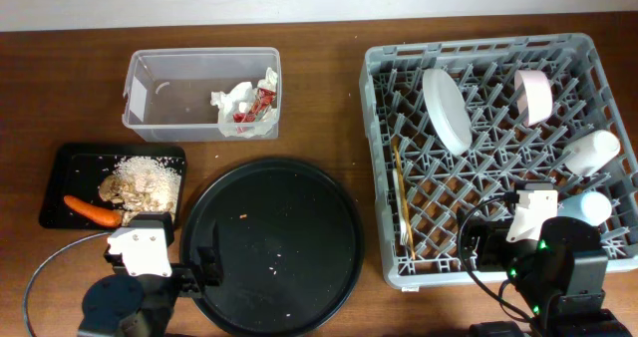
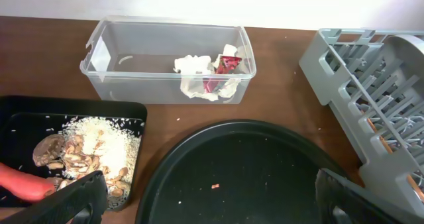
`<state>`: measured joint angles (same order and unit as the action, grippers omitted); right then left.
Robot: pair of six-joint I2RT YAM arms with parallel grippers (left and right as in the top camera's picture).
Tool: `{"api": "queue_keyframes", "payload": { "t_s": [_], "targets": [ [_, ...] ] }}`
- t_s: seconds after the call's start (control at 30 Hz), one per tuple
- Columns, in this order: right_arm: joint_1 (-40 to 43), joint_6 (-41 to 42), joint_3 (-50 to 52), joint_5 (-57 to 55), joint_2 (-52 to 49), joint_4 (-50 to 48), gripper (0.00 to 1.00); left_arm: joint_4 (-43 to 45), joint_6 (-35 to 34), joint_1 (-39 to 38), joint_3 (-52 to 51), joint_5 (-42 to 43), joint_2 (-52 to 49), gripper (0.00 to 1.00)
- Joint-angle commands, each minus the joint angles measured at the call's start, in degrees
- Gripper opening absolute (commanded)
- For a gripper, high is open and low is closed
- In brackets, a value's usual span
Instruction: Sort waste into correct bins and load items into the dishwasher rack
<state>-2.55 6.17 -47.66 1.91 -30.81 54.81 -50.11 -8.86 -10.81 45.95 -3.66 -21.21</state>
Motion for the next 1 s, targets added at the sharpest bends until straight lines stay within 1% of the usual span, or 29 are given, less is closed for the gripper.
{"api": "queue_keyframes", "payload": {
  "t_s": [0.0, 0.13, 0.17, 0.23, 0.27, 0.33, 0.4, 0.43, 0.47, 0.5, 0.53, 0.6, 0.63, 0.67, 0.97],
  "targets": [
    [0.33, 0.04, 0.24, -0.92, 0.07, -0.2, 0.98, -0.09, -0.72, 0.09, -0.37, -0.66, 0.28, 0.99],
    [0.2, 0.04, 0.85, -0.92, 6.12, 0.26, 0.98, -0.09, -0.72, 0.09, -0.37, -0.66, 0.28, 0.99],
    [0.2, 0.02, 1.62, -0.94, 8.94, 0.85, 0.98, -0.09, -0.72, 0.09, -0.37, -0.66, 0.28, 0.99],
    [0.15, 0.04, 6.29, -0.9, 16.9, -1.38, 0.98, -0.09, -0.72, 0.09, -0.37, -0.66, 0.28, 0.99],
    [0.15, 0.04, 11.17, -0.83, 22.16, -5.81, 0.98, -0.09, -0.72, 0.09, -0.37, -0.66, 0.28, 0.99],
    [0.15, 0.0, 21.14, -0.7, 30.53, -17.99, 0.98, -0.09, -0.72, 0.09, -0.37, -0.66, 0.28, 0.99],
    [0.13, 0.02, 26.99, -0.85, 30.49, -27.98, 0.98, -0.09, -0.72, 0.09, -0.37, -0.66, 0.28, 0.99],
    [-0.33, 0.0, 32.33, -0.92, 30.58, -38.18, 0.98, -0.09, -0.72, 0.09, -0.37, -0.66, 0.28, 0.99],
    [-0.48, 0.0, 36.81, -0.9, 30.58, -45.97, 0.98, -0.09, -0.72, 0.09, -0.37, -0.66, 0.28, 0.99],
    [-0.48, 0.0, 42.84, -0.79, 30.6, -56.81, 0.98, -0.09, -0.72, 0.09, -0.37, -0.66, 0.28, 1.0],
    [-0.48, -0.04, 45.86, -0.87, 30.6, -61.92, 0.99, -0.09, -0.72, 0.09, -0.37, -0.66, 0.28, 0.99],
    [-0.48, -6.1, 47.34, 0.68, 30.6, -61.88, 0.98, -0.09, -0.72, 0.09, -0.37, -0.66, 0.28, 0.99],
    [-0.48, -12.11, 47.34, 3.63, 30.6, -57.94, 0.98, -0.09, -0.72, 0.09, -0.37, -0.66, 0.28, 0.99],
    [-0.48, -13.31, 47.34, 4.94, 30.6, -50.1, 0.98, -0.09, -0.72, 0.09, -0.37, -0.66, 0.28, 0.99],
    [-1.2, -13.03, 47.34, 4.52, 30.6, -50.88, 0.98, -0.09, -0.72, 0.09, -0.37, -0.66, 0.28, 0.99]
  ]
}}
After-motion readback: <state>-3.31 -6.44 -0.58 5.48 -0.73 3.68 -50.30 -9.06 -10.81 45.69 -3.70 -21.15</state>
